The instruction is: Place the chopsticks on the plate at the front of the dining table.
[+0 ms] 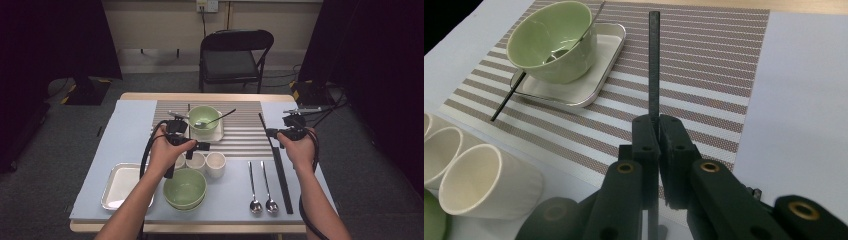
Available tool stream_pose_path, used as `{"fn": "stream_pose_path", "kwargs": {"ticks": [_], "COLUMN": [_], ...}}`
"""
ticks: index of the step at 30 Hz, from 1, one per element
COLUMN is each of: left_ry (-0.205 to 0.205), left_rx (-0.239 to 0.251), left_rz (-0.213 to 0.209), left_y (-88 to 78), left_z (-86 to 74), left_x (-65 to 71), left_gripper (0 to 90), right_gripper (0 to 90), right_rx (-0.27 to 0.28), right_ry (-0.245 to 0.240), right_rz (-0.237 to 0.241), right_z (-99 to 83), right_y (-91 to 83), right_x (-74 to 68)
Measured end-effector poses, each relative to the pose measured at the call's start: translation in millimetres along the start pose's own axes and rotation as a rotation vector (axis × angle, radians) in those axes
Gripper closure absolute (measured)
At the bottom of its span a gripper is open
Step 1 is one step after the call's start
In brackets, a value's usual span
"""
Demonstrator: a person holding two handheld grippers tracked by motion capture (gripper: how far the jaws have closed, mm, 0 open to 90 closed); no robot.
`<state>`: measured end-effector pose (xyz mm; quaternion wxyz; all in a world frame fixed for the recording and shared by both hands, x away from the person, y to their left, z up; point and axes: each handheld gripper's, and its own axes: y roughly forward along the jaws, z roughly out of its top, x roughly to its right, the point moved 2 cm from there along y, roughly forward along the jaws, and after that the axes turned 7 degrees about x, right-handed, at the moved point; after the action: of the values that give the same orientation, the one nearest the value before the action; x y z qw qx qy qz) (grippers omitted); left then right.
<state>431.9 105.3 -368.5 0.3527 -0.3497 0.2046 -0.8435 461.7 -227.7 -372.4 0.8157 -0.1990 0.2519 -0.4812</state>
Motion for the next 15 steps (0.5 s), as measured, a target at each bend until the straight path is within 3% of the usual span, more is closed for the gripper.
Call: {"fn": "stream_pose_path", "kwargs": {"ticks": [15], "left_ry": [0.011], "left_rx": [-0.010], "left_rz": [-0.022], "left_y": [7.7], "left_z": [-1.5], "left_x": [10.6], "left_gripper": [38.1], "right_gripper": [86.2], "right_rx": [0.007], "right_ry": [-0.008], "right_rz": [0.016], "right_z": [7.4], "right_y": [3.1], "right_x": [-12.0]}}
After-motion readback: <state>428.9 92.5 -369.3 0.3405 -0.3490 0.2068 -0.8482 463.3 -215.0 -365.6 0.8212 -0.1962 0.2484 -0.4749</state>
